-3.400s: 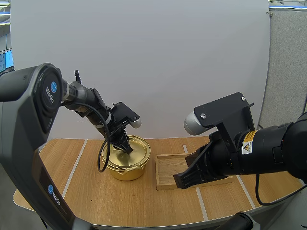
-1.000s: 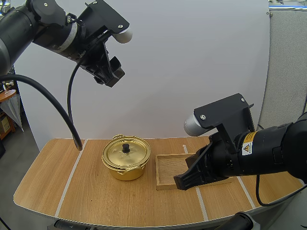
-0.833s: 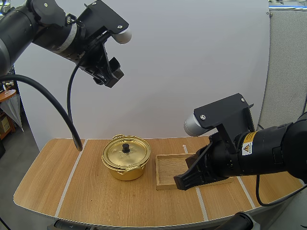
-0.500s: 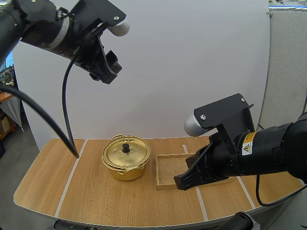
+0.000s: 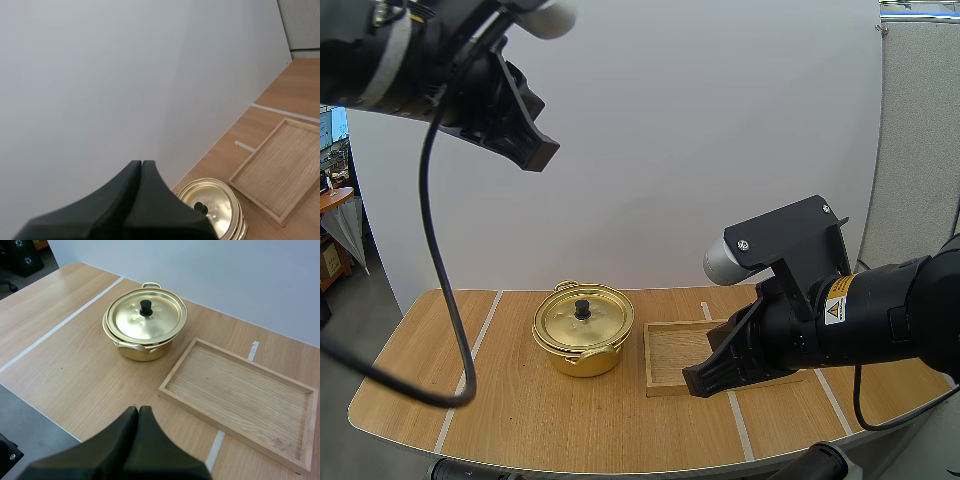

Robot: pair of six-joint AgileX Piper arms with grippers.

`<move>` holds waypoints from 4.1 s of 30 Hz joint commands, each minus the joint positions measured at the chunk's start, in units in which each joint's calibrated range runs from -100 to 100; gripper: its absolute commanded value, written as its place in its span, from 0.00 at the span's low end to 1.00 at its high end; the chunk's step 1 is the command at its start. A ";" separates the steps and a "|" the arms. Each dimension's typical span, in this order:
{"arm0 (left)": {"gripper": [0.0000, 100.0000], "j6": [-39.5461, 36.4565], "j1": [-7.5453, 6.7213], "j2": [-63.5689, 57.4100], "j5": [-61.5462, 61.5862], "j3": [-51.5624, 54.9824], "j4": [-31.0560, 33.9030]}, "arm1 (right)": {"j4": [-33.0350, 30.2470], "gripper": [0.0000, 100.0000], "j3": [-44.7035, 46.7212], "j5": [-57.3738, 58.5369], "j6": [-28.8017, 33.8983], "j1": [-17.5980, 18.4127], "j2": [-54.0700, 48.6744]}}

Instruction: Open the pot, put the pineapple inside, and close it

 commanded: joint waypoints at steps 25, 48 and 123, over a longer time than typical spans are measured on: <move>0.00 -8.91 -0.08 -23.48 -11.05 2.76 1.85 | -3.65 0.00 -1.99 -22.78 2.63 -4.70 -6.16; 0.00 -19.19 0.04 -37.08 -37.58 34.01 6.90 | -5.48 0.00 -2.16 -50.38 8.35 -13.83 -11.83; 0.00 -42.30 -0.04 -37.08 -68.53 86.82 18.01 | -5.67 0.00 43.94 -65.23 8.28 -16.09 -13.45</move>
